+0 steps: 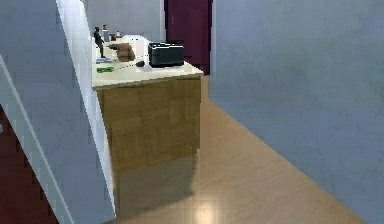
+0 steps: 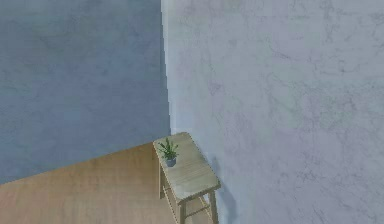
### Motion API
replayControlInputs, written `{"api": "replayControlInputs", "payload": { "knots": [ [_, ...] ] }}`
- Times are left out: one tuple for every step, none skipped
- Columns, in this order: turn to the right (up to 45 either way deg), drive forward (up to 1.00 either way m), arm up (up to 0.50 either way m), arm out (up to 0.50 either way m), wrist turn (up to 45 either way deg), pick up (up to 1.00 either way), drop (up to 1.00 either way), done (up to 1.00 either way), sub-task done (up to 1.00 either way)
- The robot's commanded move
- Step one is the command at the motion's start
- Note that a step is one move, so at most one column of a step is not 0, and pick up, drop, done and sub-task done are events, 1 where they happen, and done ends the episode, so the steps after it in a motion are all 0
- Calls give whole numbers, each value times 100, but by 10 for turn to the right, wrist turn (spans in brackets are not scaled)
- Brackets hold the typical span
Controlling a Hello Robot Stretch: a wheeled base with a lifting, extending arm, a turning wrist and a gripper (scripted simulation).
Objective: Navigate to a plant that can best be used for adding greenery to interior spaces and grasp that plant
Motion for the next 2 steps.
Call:
{"api": "replayControlInputs", "payload": {
  "knots": [
    [0, 0, 50, 0, 0, 0, 0, 0, 0],
    [0, 0, 18, 0, 0, 0, 0, 0, 0]
  ]
}}
